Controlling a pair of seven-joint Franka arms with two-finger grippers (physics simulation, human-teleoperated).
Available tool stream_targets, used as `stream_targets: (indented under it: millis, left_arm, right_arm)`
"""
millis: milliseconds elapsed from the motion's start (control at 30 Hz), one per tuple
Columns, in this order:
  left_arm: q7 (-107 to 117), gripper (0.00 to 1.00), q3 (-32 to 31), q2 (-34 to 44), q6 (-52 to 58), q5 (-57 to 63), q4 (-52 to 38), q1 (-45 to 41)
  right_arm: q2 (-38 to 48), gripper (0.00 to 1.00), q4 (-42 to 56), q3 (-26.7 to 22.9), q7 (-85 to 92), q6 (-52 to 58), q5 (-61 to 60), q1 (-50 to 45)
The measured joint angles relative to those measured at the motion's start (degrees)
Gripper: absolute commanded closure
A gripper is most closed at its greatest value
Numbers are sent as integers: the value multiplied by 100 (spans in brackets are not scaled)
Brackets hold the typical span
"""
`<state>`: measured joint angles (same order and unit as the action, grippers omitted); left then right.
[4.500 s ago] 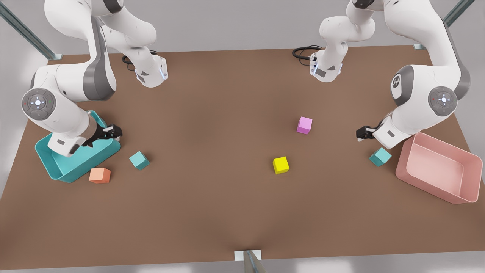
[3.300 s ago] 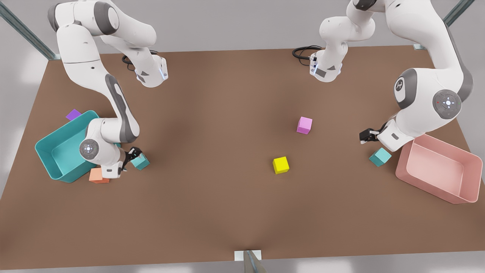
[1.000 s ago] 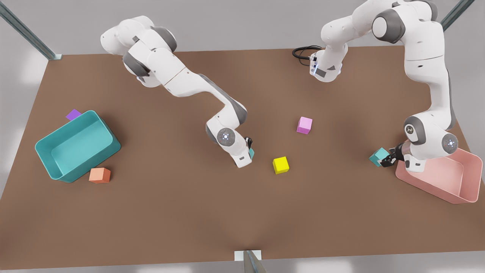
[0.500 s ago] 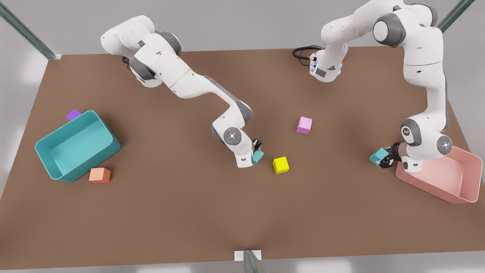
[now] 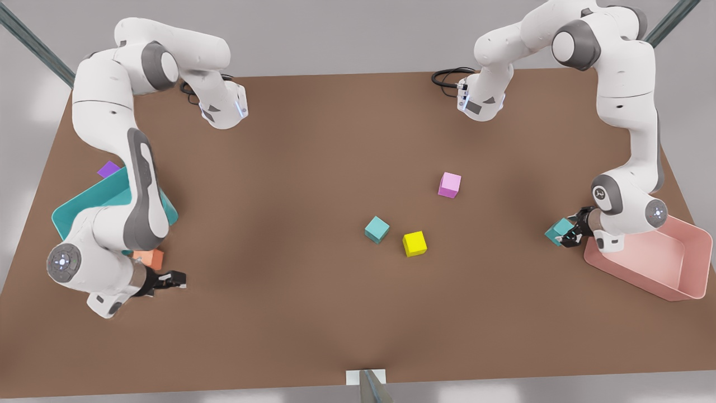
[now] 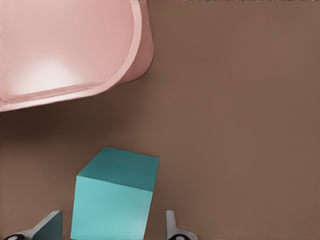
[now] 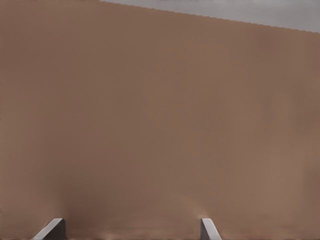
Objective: Stack the two blue cubes on top of each other
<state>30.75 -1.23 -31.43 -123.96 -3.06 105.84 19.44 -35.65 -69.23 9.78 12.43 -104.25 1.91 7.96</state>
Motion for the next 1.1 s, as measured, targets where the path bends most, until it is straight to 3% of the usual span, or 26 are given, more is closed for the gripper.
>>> stream_targets:
  millis: [233,733,833,900,1100]
  left_arm:
    - [76,0,0,-28,0,1,0,60]
    - [166,0,0,-357,-143,13,-21,51]
    - [197,47,0,-371,-198,49,-26,41]
    - [234,52,-1,-358,-223,83,-27,29]
    - [320,52,-15,180,-108,107,-20,-246]
  right_arm:
    - [1213,0,-150,-34,490,1428,368,144]
    - [1229,0,-181,-50,1010,1979,478,162]
    - [1228,0,-181,-55,1073,1998,489,162]
    - [1228,0,-181,-56,1108,2007,493,158]
    - [1216,0,-188,-56,1194,2020,498,157]
